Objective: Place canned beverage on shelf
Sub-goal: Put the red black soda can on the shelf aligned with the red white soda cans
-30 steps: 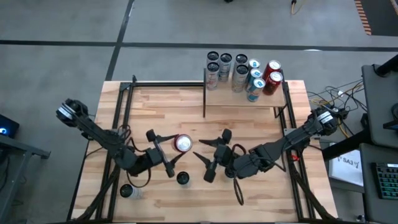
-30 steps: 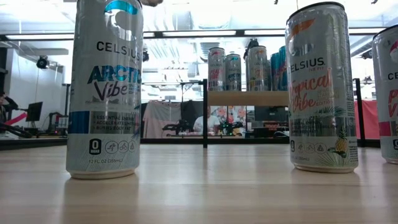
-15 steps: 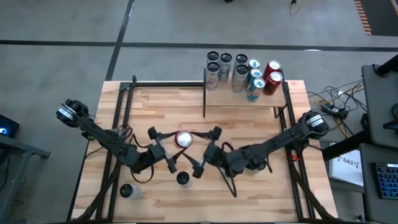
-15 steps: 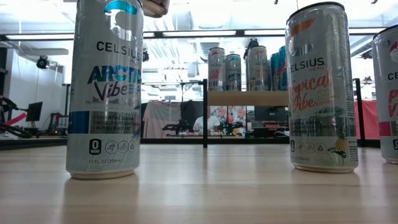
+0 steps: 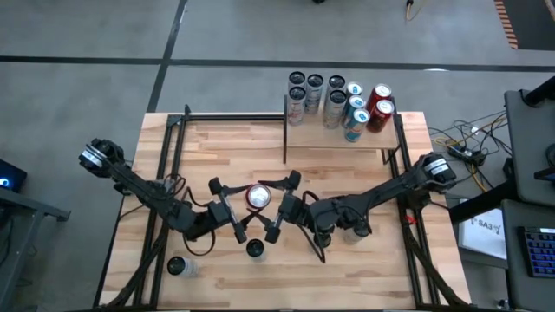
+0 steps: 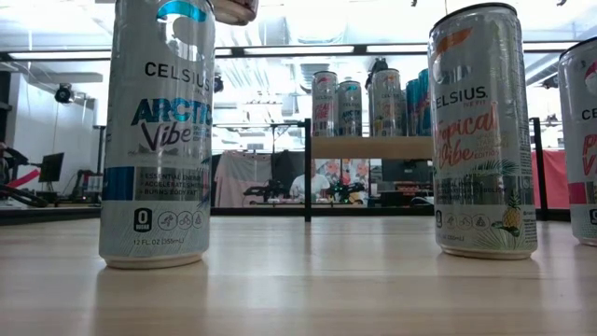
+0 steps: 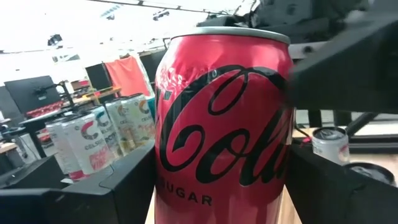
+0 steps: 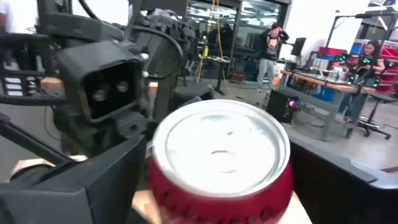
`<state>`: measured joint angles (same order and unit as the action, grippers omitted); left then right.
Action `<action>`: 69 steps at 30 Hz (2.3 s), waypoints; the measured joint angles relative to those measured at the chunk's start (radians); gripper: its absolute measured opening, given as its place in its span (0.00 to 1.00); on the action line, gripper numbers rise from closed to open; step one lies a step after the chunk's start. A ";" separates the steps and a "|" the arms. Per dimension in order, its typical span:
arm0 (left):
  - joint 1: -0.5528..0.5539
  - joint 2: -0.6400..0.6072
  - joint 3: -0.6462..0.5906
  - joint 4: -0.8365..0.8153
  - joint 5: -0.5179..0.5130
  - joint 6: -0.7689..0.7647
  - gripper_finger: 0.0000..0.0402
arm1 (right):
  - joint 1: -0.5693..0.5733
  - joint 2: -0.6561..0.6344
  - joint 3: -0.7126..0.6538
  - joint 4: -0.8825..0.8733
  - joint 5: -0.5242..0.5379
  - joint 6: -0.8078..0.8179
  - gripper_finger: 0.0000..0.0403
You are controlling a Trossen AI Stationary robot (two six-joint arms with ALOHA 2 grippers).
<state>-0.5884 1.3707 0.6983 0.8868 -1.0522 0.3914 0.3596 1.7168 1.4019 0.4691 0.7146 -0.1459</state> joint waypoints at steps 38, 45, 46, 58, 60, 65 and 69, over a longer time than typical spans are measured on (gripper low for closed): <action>0.196 -0.131 0.059 -0.348 0.806 -0.232 0.84 | 0.113 -0.447 -0.155 -0.822 -0.189 0.312 0.72; 0.244 0.043 0.159 -0.303 0.817 -0.238 0.84 | 0.175 -0.452 -0.167 -0.715 -0.204 0.172 0.72; 0.247 0.068 0.182 -0.301 0.824 -0.232 0.84 | 0.176 -0.452 -0.167 -0.701 -0.202 0.151 0.72; 0.271 0.201 0.302 -0.297 0.853 -0.213 0.84 | 0.177 -0.446 -0.167 -0.641 -0.217 0.003 0.72; 0.279 0.213 0.310 -0.283 0.853 -0.220 0.84 | 0.177 -0.446 -0.167 -0.617 -0.220 -0.026 0.72; 0.285 0.240 0.321 -0.271 0.873 -0.217 0.84 | 0.164 -0.445 -0.167 -0.589 -0.236 -0.078 0.72; 0.289 0.248 0.321 -0.231 0.897 -0.206 0.84 | 0.133 -0.444 -0.167 -0.559 -0.296 -0.098 0.72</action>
<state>-0.2991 1.6189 1.0195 0.6562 -0.1555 0.1856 0.4923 1.2724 1.2350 -0.0897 0.4182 -0.2440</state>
